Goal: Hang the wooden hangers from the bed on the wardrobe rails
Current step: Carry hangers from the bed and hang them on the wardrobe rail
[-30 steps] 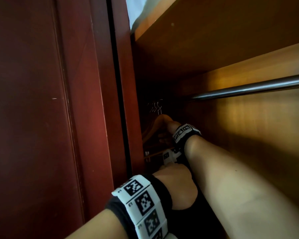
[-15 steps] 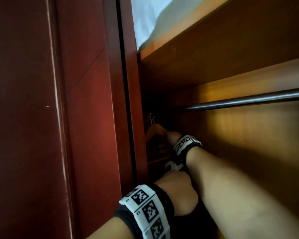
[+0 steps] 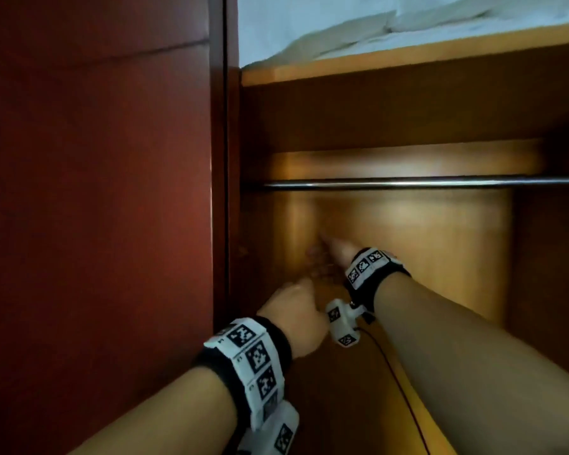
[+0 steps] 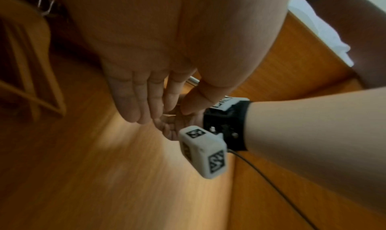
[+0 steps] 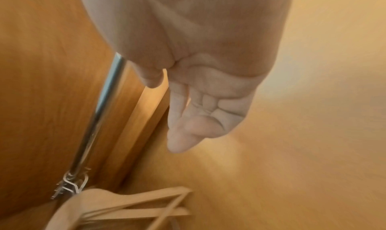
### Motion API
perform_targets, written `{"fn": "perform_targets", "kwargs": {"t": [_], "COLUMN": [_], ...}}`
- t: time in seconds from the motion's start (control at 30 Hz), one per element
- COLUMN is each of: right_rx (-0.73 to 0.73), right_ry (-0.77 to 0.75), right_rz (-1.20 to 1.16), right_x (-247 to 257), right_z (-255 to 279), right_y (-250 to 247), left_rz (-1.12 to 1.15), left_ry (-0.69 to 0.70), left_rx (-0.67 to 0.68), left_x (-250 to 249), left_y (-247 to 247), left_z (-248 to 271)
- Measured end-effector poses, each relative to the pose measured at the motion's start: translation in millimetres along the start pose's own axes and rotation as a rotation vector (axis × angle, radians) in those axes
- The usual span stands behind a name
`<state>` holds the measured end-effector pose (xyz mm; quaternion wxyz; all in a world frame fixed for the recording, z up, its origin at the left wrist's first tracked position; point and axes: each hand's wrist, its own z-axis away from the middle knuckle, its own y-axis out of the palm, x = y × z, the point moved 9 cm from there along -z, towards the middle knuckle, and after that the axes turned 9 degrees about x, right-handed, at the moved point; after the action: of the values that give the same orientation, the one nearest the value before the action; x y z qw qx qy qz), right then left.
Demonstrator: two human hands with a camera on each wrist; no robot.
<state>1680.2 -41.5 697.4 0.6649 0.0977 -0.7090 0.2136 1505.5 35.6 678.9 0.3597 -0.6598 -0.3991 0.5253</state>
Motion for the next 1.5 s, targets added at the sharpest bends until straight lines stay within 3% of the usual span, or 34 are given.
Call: {"fn": "perform_targets", "kwargs": {"t": [0.2,0.43,0.7,1.0,1.27,1.5], "right_rx": [-0.185,-0.365,-0.456,-0.588,-1.028,-1.537], "right_ry": [0.069,0.068,0.058,0.002,0.078,0.211], "right_rz": [0.059,0.071,0.076,0.050,-0.033,-0.168], "right_x": [-21.7,-6.5,3.4,5.3,-40.9,-95.5], "right_z": [110.5,250.4,417.8,580.1,759.0,948.2], "right_y": [-75.8,-128.4,-155.4,-169.2,-196.4,-139.6], "left_rz": [0.091,0.191,0.656,0.994,1.055,0.965], "left_ry": [0.091,0.250,0.362,0.480,0.608,0.816], "left_rx": [0.109,0.182,0.352,0.399,0.757,1.104], "left_x": [-32.8,-121.1,-238.9,-332.9,-435.1,-512.3], "left_y": [41.6,74.7,124.6,139.6,204.8,258.1], "left_z": [9.8,31.2,94.3,192.9,266.3,368.3]}}
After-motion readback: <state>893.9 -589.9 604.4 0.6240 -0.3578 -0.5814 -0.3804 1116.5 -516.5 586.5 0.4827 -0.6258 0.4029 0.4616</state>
